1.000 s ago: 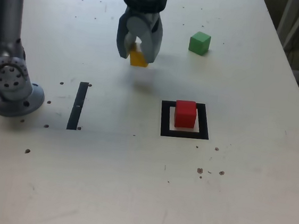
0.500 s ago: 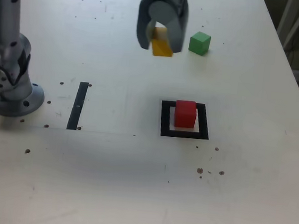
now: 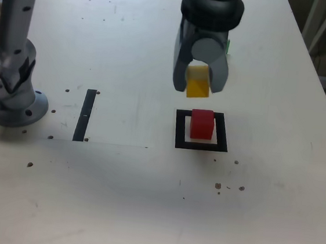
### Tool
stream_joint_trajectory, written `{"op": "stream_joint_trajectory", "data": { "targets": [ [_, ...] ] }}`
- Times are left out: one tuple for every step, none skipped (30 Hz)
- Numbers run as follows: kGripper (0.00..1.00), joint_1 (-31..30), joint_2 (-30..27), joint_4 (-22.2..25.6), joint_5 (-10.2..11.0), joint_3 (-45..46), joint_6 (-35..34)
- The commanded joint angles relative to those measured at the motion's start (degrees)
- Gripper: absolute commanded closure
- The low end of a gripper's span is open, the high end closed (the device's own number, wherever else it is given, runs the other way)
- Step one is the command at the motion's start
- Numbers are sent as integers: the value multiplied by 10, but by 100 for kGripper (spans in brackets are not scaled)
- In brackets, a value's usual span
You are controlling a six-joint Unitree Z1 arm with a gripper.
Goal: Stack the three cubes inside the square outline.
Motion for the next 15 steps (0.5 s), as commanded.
{"op": "stream_joint_trajectory", "data": {
  "targets": [
    [87, -10, 4, -1, 2, -7, -8],
    [87, -15, 6, -1, 2, -10, -10],
    [87, -19, 8, -1, 1, -13, -12],
    [87, -23, 10, -1, 1, -17, -14],
    [87, -27, 12, 0, 1, -20, -15],
    [87, -29, 13, 0, 1, -21, -16],
    [87, -31, 15, 1, 1, -23, -18],
    [87, -34, 17, 1, 1, -25, -19],
    [87, -35, 20, 2, 2, -25, -20],
    [87, -36, 22, 1, 2, -26, -20],
    [87, -37, 25, 1, 2, -26, -20],
    [87, -37, 27, 0, 2, -25, -20],
    [87, -37, 30, -2, 2, -25, -20],
    [87, -38, 33, -4, 2, -23, -20],
    [87, -38, 36, -7, 2, -22, -20]
  ]
}}
